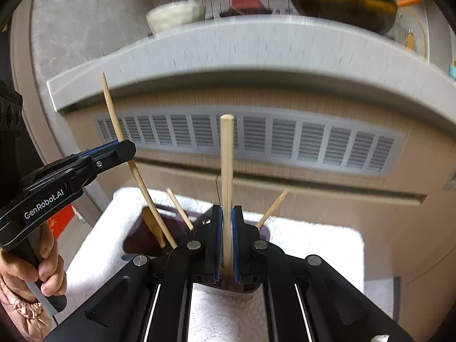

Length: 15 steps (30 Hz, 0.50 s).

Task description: Organize utensils

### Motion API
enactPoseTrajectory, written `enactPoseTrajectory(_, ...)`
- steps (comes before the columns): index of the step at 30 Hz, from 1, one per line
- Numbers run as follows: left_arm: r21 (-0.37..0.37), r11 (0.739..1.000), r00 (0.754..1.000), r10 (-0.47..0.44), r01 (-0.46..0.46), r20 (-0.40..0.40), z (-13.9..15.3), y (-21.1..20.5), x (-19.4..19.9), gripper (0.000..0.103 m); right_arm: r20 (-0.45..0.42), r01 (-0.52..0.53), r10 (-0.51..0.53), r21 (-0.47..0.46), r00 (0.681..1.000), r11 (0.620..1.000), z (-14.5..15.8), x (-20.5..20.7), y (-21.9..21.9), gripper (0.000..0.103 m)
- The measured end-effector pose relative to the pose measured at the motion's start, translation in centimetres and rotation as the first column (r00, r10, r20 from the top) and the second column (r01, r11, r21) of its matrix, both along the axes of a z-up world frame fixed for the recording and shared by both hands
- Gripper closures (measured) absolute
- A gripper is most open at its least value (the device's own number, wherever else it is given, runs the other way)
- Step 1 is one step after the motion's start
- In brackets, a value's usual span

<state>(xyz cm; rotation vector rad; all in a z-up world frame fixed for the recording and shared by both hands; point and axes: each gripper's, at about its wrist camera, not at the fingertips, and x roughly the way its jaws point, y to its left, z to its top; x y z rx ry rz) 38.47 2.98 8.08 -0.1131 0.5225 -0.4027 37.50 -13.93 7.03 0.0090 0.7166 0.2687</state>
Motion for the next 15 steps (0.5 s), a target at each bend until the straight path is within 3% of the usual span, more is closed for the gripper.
enactPoseTrajectory(4,0.002,1.0,0.998,-0.014,0.014,-0.068,-2.4,-0.3,0.8,0.096,-0.048,-0.007,0.008,0.014,0.999,1.0,-2.0,1.0,0.3,0.097)
enactPoseTrajectory(9,0.026,0.999,0.991,-0.018,0.021,-0.129,-4.8,-1.2,1.9,0.096,-0.046,-0.007,0.008,0.012,0.999,1.0,-2.8,1.9,0.5,0.097)
enactPoseTrajectory(15,0.102,0.995,0.992,0.013,0.0,-0.123,-5.5,-2.6,2.2,0.094,-0.02,0.018,-0.019,-0.022,1.0,1.0,-3.6,2.8,0.6,0.096)
